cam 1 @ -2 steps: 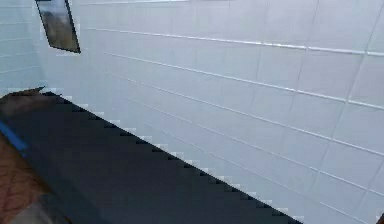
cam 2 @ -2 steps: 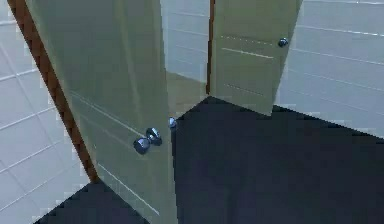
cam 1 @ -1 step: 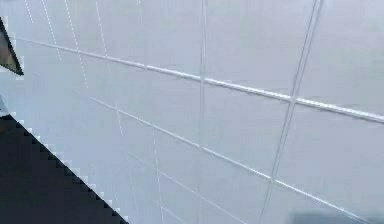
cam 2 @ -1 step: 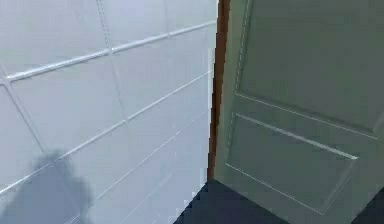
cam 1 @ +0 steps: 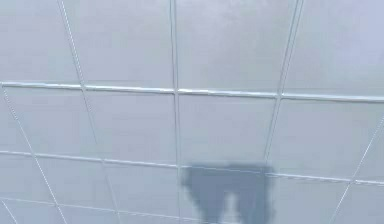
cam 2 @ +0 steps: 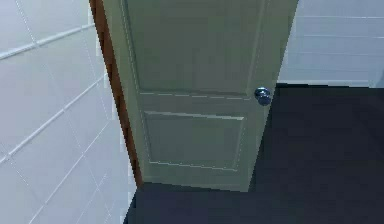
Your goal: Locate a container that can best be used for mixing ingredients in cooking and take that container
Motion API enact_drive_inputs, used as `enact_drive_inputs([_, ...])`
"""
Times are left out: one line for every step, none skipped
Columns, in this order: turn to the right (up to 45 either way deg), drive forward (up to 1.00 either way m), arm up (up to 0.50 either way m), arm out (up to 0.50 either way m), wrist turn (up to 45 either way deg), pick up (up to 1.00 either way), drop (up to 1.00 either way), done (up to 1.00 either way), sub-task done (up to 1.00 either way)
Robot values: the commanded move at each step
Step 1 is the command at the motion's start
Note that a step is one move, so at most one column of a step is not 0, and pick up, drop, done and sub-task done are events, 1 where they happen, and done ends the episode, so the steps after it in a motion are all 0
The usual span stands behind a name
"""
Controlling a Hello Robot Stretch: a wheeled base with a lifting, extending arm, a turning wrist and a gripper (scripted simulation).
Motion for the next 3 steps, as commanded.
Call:
enact_drive_inputs([0.0,0.05,0.00,0.00,0.0,0.00,0.00,0.00,0.00])
enact_drive_inputs([-45.0,0.00,0.00,0.00,0.0,0.00,0.00,0.00,0.00])
enact_drive_inputs([-33.0,0.00,0.00,0.00,0.0,0.00,0.00,0.00,0.00])
